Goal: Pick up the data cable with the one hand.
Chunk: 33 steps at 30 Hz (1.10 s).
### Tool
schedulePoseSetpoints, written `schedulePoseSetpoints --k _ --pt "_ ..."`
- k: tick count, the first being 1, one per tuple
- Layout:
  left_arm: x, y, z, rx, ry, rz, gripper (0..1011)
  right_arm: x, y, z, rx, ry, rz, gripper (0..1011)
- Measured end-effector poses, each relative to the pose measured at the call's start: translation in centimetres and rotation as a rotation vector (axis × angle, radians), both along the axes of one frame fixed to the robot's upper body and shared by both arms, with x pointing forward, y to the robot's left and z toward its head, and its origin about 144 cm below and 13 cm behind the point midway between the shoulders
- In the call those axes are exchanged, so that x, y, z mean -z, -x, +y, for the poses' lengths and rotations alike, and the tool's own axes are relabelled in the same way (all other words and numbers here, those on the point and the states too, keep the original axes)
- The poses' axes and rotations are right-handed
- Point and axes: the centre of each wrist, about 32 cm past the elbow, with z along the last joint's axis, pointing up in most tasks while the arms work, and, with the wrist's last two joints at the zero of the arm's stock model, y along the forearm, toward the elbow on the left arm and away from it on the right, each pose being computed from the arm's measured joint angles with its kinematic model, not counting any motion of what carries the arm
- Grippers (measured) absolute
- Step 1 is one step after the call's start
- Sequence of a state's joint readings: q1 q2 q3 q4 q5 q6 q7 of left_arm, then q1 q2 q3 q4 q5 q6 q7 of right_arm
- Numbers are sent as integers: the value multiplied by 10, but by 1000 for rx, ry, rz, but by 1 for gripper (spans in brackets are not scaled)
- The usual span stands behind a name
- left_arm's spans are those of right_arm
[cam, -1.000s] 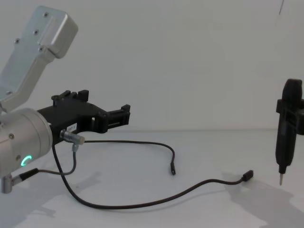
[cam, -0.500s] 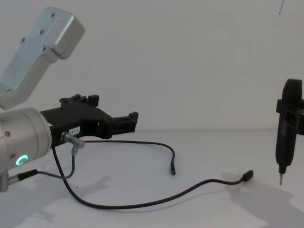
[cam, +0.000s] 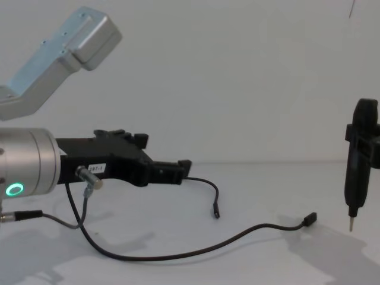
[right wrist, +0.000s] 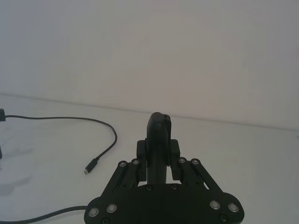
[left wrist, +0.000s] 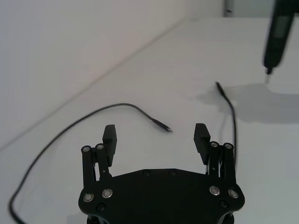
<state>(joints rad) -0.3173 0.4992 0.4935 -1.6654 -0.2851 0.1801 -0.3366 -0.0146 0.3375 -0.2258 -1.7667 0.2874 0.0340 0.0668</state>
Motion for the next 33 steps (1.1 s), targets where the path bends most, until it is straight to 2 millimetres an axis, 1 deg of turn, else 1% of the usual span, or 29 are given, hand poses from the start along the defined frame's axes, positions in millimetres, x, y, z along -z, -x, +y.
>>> schedulePoseSetpoints --k 6,14,21,22,30,33 --pt "-10 -6 0 76 -31 59 1001 0 0 0 0 0 0 279" --pt "-22 -18 -7 177 -60 175 1001 0 0 0 0 0 0 279" --pt "-28 -31 -19 236 -64 282 1001 0 0 0 0 0 0 279" --pt "-28 -35 -24 246 -61 307 1001 0 0 0 0 0 0 279" --pt "-29 -51 -43 259 -37 406 1001 0 0 0 0 0 0 279" --pt "-28 -55 -47 256 -33 426 1001 0 0 0 0 0 0 279"
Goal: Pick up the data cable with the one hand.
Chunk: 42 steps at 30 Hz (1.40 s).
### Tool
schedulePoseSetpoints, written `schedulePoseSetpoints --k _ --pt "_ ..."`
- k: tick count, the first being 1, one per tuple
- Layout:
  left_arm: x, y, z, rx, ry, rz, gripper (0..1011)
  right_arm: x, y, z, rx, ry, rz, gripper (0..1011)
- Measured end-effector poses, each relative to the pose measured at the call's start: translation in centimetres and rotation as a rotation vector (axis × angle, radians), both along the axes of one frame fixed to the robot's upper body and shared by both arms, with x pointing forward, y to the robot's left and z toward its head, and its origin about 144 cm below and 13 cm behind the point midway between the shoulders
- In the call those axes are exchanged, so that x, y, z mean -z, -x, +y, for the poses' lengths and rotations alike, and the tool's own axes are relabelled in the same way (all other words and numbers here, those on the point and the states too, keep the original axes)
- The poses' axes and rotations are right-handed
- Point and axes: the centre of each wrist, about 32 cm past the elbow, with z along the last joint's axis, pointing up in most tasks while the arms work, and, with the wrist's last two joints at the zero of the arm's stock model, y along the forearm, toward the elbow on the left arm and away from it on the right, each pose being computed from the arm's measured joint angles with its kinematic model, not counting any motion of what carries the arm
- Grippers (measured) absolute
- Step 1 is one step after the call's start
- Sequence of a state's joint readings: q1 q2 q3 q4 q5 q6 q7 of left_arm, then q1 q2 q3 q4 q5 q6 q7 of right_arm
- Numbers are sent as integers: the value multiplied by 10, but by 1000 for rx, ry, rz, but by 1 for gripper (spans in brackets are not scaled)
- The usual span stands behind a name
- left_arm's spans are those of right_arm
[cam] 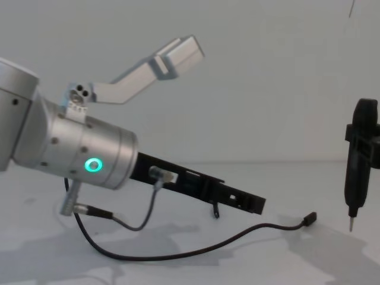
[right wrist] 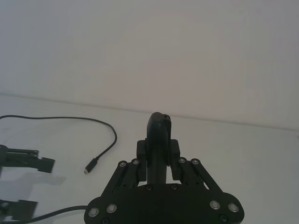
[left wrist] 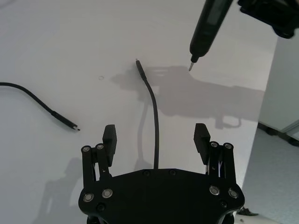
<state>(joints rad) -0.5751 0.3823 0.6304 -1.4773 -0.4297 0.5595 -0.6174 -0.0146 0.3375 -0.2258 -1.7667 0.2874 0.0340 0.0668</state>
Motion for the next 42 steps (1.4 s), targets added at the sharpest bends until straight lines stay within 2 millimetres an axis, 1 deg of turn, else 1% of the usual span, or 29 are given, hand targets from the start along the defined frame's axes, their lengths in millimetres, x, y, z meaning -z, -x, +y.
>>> schedulePoseSetpoints --k 7,10,13,22,27,28,29,30,31,33,34,35,37,40,42 --pt "3 -10 -16 -18 -13 49 1001 0 0 0 0 0 0 279" --pt "4 -11 -19 -22 -23 52 1001 0 0 0 0 0 0 279" --pt "6 -13 -26 -21 -52 44 1001 0 0 0 0 0 0 279" --pt "11 -13 -35 -11 -103 -14 1000 0 0 0 0 0 0 279" --pt "12 -12 -39 -5 -123 -39 906 0 0 0 0 0 0 279" --pt "13 -12 -40 -3 -127 -45 872 0 0 0 0 0 0 279" --pt "13 -12 -40 -3 -127 -45 865 0 0 0 0 0 0 279" --pt "13 -12 -40 -2 -129 -47 840 0 0 0 0 0 0 279" --pt "13 -12 -41 -1 -133 -52 790 0 0 0 0 0 0 279" --pt "14 -12 -42 1 -138 -58 739 0 0 0 0 0 0 279" --pt "14 -12 -42 1 -138 -58 739 0 0 0 0 0 0 279" --pt "14 -12 -42 2 -141 -61 685 0 0 0 0 0 0 279" --pt "14 -12 -43 3 -143 -64 636 0 0 0 0 0 0 279" --pt "14 -12 -43 4 -148 -70 513 0 0 0 0 0 0 279" --pt "15 -12 -44 5 -149 -72 484 0 0 0 0 0 0 279"
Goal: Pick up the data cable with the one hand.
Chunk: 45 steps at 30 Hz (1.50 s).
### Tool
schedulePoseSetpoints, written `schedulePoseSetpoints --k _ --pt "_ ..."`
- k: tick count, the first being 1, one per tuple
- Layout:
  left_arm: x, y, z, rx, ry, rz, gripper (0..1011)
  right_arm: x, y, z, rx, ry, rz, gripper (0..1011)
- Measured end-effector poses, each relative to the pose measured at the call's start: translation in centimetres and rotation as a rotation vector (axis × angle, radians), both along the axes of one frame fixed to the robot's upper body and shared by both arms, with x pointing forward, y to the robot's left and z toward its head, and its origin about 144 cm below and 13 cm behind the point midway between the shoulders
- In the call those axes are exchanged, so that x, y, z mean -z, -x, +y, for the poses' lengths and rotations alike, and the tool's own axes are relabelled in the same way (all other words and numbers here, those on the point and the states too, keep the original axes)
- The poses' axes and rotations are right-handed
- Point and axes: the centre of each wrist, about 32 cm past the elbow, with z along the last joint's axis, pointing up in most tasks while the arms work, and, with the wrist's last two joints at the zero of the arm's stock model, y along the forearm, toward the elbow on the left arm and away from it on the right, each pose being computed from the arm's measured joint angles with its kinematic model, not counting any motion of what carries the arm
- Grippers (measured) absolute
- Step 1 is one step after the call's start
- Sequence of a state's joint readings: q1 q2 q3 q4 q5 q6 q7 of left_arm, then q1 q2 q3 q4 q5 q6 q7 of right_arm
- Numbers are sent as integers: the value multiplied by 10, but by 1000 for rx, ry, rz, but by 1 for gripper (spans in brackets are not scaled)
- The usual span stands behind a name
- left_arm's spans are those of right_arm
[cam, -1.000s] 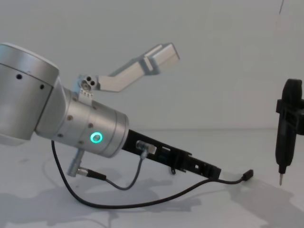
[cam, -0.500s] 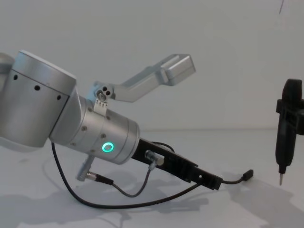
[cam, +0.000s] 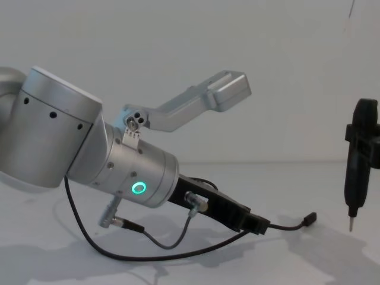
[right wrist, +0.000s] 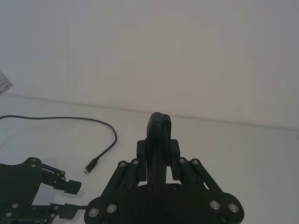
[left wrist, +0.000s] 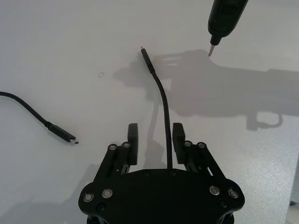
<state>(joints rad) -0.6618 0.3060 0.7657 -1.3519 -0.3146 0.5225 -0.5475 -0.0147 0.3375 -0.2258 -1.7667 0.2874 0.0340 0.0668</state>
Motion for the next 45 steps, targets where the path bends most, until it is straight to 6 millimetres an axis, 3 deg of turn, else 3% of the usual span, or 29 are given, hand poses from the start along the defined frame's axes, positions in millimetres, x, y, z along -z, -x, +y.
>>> schedulePoseSetpoints --k 1,7,10,14,32,45 --pt "0 0 0 0 -1 -2 412 0 0 0 0 0 0 279" --pt "0 0 -1 2 -4 -7 253 0 0 0 0 0 0 279" --pt "0 0 -1 3 -6 -9 121 0 0 0 0 0 0 279" --pt "1 0 -2 4 -7 -10 39 0 0 0 0 0 0 279" --pt "1 1 -2 8 -5 -32 35 -2 0 0 -2 -1 -6 279" --pt "-4 10 7 26 13 -162 35 -30 -9 -1 -43 -8 -104 279"
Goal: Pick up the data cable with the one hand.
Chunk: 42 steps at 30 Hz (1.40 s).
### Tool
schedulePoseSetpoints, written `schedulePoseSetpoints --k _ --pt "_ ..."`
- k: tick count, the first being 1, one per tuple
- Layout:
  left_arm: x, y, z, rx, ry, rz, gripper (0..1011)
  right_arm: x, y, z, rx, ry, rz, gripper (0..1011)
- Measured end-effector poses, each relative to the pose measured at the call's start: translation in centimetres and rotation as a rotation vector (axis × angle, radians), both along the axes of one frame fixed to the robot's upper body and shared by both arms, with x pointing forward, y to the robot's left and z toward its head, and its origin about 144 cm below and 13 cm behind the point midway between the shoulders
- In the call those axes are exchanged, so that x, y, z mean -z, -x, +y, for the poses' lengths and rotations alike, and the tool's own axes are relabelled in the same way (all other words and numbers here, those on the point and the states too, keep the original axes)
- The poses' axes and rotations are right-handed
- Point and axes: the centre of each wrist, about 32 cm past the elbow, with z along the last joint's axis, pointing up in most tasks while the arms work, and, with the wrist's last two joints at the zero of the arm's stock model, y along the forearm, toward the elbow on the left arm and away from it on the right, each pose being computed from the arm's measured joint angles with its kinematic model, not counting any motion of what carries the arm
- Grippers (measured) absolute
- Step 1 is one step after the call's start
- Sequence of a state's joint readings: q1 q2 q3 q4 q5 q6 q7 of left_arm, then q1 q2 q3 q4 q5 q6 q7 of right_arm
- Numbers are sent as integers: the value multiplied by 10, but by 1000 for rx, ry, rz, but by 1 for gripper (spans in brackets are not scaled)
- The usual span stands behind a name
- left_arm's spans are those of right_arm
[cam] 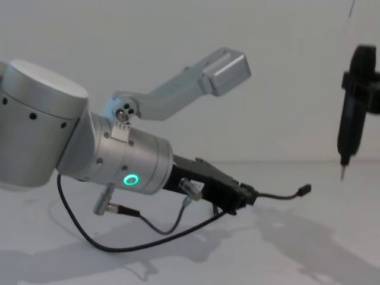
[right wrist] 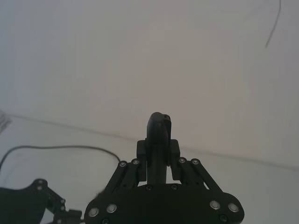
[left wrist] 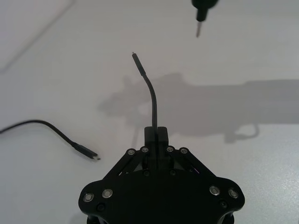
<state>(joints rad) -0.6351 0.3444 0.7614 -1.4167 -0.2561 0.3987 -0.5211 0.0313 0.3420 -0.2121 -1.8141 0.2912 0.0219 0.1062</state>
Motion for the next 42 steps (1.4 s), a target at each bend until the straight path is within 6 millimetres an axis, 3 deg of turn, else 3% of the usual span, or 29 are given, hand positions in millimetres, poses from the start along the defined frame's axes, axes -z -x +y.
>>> schedulePoseSetpoints --k 13,42 --pt "-14 13 16 46 31 -171 35 -23 -23 -5 -46 0 -82 279" --pt "-23 22 26 81 47 -264 35 -37 -64 -34 -18 2 -149 279"
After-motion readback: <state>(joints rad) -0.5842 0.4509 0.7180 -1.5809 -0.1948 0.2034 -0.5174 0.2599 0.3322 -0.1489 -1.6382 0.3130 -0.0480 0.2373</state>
